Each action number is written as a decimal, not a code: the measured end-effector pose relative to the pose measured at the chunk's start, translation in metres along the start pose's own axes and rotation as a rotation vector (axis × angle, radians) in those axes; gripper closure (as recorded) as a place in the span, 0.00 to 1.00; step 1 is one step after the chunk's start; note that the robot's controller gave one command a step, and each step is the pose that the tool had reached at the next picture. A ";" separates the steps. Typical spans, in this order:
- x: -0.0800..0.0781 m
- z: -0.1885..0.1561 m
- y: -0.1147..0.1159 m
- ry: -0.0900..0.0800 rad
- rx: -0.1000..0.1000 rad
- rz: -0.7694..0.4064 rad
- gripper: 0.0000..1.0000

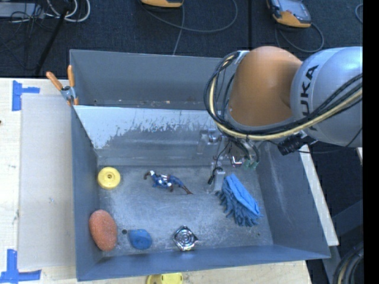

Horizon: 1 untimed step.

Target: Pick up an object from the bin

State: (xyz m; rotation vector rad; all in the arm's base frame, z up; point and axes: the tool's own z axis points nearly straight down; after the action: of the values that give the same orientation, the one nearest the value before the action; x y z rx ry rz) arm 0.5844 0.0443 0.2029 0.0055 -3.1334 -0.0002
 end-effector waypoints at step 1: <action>-0.001 -0.005 0.000 -0.008 0.000 0.001 0.00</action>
Offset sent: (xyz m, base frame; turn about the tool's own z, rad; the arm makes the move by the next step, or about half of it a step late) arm 0.0227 0.0382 -0.0631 0.0505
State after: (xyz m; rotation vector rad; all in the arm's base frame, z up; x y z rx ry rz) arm 0.5859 0.0441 0.2076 0.0037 -3.1414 -0.0008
